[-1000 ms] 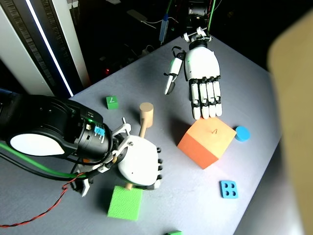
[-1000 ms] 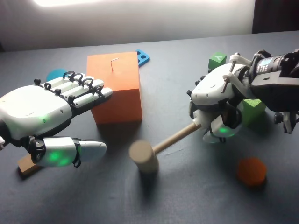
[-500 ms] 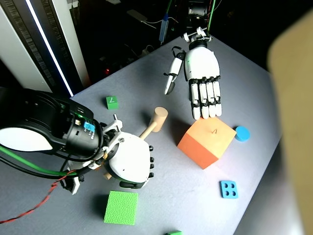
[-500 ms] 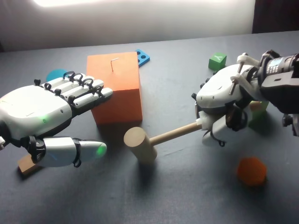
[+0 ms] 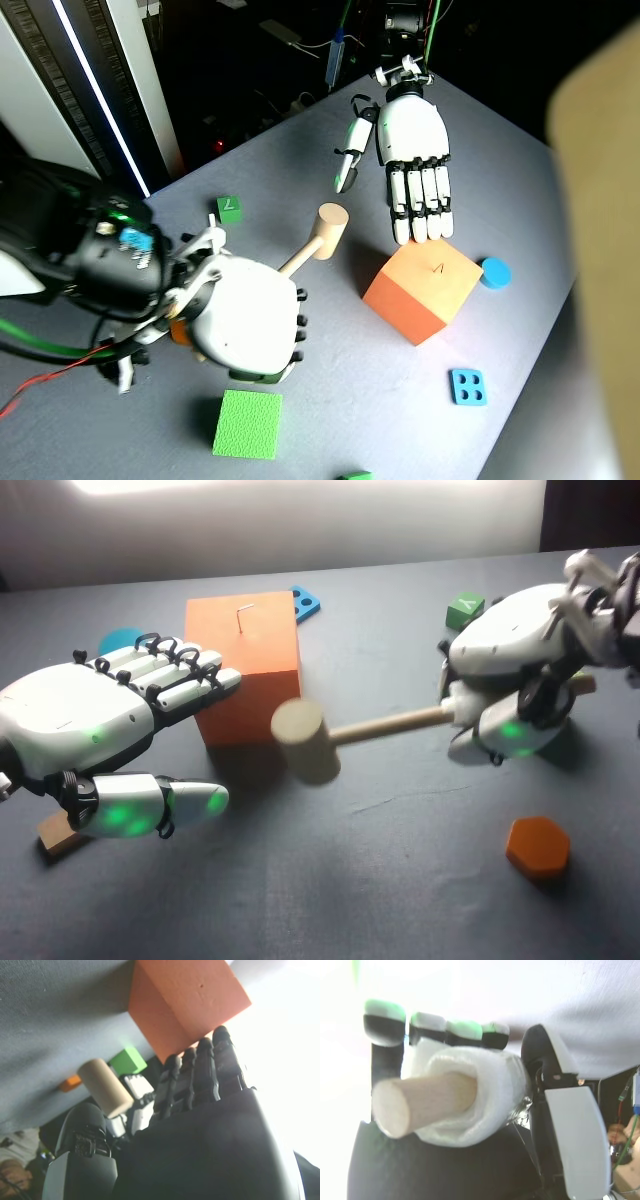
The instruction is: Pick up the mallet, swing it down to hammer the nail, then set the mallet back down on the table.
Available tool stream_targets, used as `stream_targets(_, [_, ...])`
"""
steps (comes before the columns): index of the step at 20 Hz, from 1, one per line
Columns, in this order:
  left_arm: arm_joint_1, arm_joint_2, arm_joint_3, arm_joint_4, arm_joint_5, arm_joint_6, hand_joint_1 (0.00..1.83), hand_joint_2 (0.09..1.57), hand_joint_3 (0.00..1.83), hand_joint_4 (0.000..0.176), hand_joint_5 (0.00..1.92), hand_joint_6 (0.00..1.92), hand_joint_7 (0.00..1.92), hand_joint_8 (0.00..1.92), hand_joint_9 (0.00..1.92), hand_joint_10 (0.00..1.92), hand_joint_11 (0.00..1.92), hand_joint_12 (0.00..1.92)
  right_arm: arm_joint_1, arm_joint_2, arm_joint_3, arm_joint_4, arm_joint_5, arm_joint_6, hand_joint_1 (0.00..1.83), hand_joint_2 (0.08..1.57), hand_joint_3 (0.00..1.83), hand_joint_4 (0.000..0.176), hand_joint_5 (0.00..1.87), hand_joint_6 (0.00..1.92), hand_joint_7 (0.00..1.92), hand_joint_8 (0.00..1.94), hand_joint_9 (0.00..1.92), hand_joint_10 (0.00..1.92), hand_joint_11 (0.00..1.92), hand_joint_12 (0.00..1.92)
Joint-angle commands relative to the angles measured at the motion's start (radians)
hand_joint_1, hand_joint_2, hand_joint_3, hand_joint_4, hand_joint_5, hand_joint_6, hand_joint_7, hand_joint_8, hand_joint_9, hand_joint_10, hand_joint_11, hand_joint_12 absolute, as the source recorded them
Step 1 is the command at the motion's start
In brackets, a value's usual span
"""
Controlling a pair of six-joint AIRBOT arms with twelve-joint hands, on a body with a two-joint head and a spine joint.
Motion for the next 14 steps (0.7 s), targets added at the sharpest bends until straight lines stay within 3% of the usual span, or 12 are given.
stream_targets(1, [-0.008,0.000,-0.003,-0.001,-0.056,-0.005,0.00,1.23,0.00,0.000,0.01,0.00,0.00,0.00,0.00,0.00,0.00,0.00,0.021,0.015,-0.004,-0.002,0.115,0.028,0.40,1.49,0.00,0.000,0.84,1.92,0.99,1.94,0.94,1.92,0.91,1.92])
stream_targets(4, [-0.008,0.000,-0.003,-0.001,-0.056,-0.005,0.00,1.23,0.00,0.000,0.01,0.00,0.00,0.00,0.00,0.00,0.00,0.00,0.045,0.049,-0.004,-0.002,0.160,0.051,0.35,1.51,0.00,0.000,0.83,1.92,0.98,1.94,0.93,1.92,0.92,1.92])
stream_targets(8, [-0.009,0.000,-0.005,-0.001,-0.056,-0.007,0.00,1.23,0.00,0.000,0.02,0.01,0.00,0.00,0.00,0.00,0.00,0.00,0.068,0.064,0.005,-0.003,0.258,-0.058,0.43,1.49,0.00,0.000,0.81,1.92,0.94,1.94,0.89,1.92,0.88,1.92])
stream_targets(11, [-0.012,0.000,-0.005,-0.001,-0.056,-0.007,0.00,1.23,0.00,0.000,0.02,0.00,0.00,0.00,0.00,0.00,0.00,0.00,0.071,0.064,0.022,-0.003,0.339,-0.162,0.38,1.49,0.00,0.000,0.82,1.92,0.94,1.94,0.87,1.92,0.87,1.92])
stream_targets(14, [-0.013,0.001,-0.003,-0.001,-0.056,-0.009,0.00,1.23,0.00,0.000,0.02,0.00,0.00,0.00,0.00,0.00,0.00,0.00,0.064,0.055,0.059,-0.002,0.415,-0.178,0.45,1.47,0.00,0.000,0.84,1.92,0.97,1.94,0.91,1.92,0.91,1.92])
